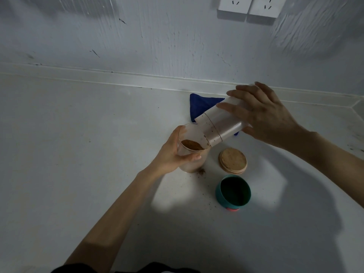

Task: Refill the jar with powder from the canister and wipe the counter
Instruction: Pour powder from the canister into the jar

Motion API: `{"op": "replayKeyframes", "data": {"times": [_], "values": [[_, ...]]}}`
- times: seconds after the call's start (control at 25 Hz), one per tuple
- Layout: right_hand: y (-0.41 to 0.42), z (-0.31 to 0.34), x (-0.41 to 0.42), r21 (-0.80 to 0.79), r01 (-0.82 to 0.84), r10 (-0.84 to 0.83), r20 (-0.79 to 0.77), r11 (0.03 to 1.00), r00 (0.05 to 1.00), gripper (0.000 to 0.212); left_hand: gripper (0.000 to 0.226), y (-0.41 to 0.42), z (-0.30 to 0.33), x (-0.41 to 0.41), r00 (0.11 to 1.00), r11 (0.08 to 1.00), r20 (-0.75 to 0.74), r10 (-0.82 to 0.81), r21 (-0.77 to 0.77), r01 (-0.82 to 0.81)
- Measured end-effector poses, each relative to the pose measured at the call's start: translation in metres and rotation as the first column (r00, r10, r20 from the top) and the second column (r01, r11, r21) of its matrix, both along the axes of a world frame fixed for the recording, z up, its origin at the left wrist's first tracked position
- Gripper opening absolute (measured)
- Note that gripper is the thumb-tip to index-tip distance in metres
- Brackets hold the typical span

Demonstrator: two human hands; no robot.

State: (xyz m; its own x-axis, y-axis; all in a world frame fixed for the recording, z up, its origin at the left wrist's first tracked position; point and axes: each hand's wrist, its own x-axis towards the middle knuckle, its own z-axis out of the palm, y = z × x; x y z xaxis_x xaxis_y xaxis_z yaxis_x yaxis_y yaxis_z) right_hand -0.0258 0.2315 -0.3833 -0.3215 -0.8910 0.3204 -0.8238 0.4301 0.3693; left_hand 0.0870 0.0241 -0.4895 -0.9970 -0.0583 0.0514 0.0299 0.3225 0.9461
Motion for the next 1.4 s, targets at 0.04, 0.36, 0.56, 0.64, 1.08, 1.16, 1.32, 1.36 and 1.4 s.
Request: {"op": "replayKeyframes", "data": {"times": [0.04, 0.36, 0.56, 0.64, 1.08, 1.16, 1.32, 1.36, 1.4], "values": [[-0.003, 0.000, 0.000, 0.005, -0.011, 0.011, -0.016, 1.000, 1.000, 0.080, 0.081, 0.000, -0.001, 0.000, 1.000, 1.000, 0.009, 0.000, -0.003, 0.000], [-0.018, 0.002, -0.005, 0.066, -0.076, 0.082, -0.093, 0.995, 0.992, 0.075, 0.070, 0.001, 0.004, 0.002, 1.000, 1.000, -0.014, -0.009, 0.013, 0.009], [-0.018, 0.003, -0.007, 0.065, -0.085, 0.090, -0.093, 0.994, 0.992, 0.074, 0.070, 0.000, 0.003, 0.000, 1.000, 0.999, -0.012, -0.016, 0.030, 0.016], [-0.018, 0.004, -0.005, 0.063, -0.095, 0.101, -0.103, 0.994, 0.990, 0.073, 0.076, 0.000, 0.001, 0.000, 1.000, 1.000, -0.010, -0.020, 0.021, 0.020], [-0.016, 0.004, -0.003, 0.072, -0.051, 0.057, -0.089, 0.996, 0.994, 0.075, 0.071, 0.001, 0.005, 0.002, 1.000, 0.999, -0.004, -0.005, 0.032, 0.005], [-0.014, 0.002, -0.002, 0.064, 0.000, 0.002, -0.040, 0.998, 0.999, 0.080, 0.071, 0.001, 0.005, 0.002, 1.000, 0.999, -0.003, -0.016, 0.045, 0.016], [-0.005, -0.007, 0.005, -0.010, 0.169, -0.165, 0.174, 0.986, 0.971, 0.092, 0.070, 0.002, 0.010, 0.003, 1.000, 1.000, 0.006, 0.011, 0.029, -0.011], [-0.002, -0.009, 0.008, -0.044, 0.218, -0.200, 0.249, 0.975, 0.948, 0.093, 0.069, 0.004, 0.012, 0.003, 1.000, 0.999, 0.004, 0.016, 0.033, -0.017], [0.001, -0.012, 0.013, -0.074, 0.270, -0.232, 0.330, 0.960, 0.915, 0.094, 0.068, 0.005, 0.014, 0.004, 1.000, 0.999, -0.003, 0.014, 0.043, -0.013]]}}
